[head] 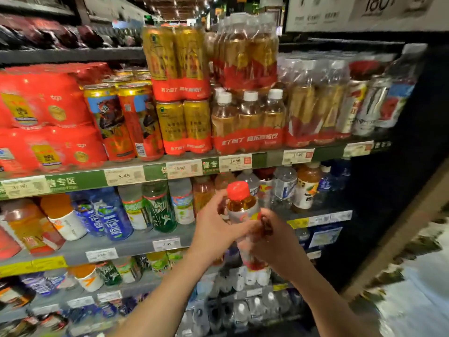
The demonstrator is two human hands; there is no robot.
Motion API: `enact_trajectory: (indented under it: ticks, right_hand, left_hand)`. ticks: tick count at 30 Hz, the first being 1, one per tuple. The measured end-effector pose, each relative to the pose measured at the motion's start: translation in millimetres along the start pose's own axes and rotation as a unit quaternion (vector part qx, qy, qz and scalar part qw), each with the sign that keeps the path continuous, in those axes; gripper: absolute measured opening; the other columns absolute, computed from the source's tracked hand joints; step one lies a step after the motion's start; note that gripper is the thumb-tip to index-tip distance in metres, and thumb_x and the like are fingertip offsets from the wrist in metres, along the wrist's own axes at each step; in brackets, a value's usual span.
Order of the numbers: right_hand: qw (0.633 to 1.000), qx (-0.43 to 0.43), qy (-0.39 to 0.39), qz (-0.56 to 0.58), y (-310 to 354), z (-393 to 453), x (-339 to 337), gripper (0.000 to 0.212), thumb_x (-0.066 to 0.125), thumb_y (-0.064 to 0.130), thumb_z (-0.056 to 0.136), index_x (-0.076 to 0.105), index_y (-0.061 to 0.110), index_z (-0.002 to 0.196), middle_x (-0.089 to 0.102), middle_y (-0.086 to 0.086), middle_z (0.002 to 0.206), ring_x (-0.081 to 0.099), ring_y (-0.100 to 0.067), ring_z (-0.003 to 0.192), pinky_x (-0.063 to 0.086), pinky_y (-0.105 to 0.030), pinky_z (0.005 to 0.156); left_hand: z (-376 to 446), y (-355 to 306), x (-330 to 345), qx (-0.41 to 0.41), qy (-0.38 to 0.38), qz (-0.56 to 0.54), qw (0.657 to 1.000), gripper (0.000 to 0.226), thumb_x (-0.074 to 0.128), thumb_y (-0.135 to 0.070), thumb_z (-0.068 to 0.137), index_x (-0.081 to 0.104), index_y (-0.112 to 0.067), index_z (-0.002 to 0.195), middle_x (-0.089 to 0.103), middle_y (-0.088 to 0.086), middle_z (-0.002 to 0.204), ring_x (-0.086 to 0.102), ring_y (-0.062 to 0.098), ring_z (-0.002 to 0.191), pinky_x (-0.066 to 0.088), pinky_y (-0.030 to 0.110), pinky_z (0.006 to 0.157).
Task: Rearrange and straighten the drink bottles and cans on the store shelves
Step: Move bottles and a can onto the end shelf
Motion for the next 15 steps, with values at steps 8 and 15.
enact_trajectory:
  ticks: [8, 15]
  right_hand:
    - [0.987, 0.127, -0.027, 0.097, -111, -7, -81, 0.064, 0.09, 0.037, 0.053, 0.061, 0.027, 0.109, 0.075, 0.006, 0.094, 0.072, -0.017, 0.088, 0.058, -0.042, 0.081]
    - [0.98, 0.144, -0.025, 0.133, -159, 9, -141, 0.055, 0.092, 0.011, 0.063, 0.063, 0.025, 0.108, 0.076, 0.008, 0.096, 0.071, -0.005, 0.086, 0.055, -0.028, 0.08]
  left_hand:
    - [16, 55, 82, -0.096, -0.15, -0.024, 0.984, 0.061, 0.079, -0.069, 0.064, 0.065, -0.034, 0.112, 0.071, -0.008, 0.107, 0.068, 0.013, 0.102, 0.055, 0.03, 0.09]
    - [49, 104, 116, -0.151, -0.32, 0.06, 0.933, 0.065, 0.085, -0.031, 0.076, 0.052, -0.016, 0.131, 0.056, -0.004, 0.121, 0.057, 0.016, 0.115, 0.047, 0.033, 0.104]
Point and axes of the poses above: each hand's wrist, its own z-axis towards the middle knuckle, its own x-axis out of the palm, y = z × x, the point moved 6 cm from there along z, towards the middle knuckle
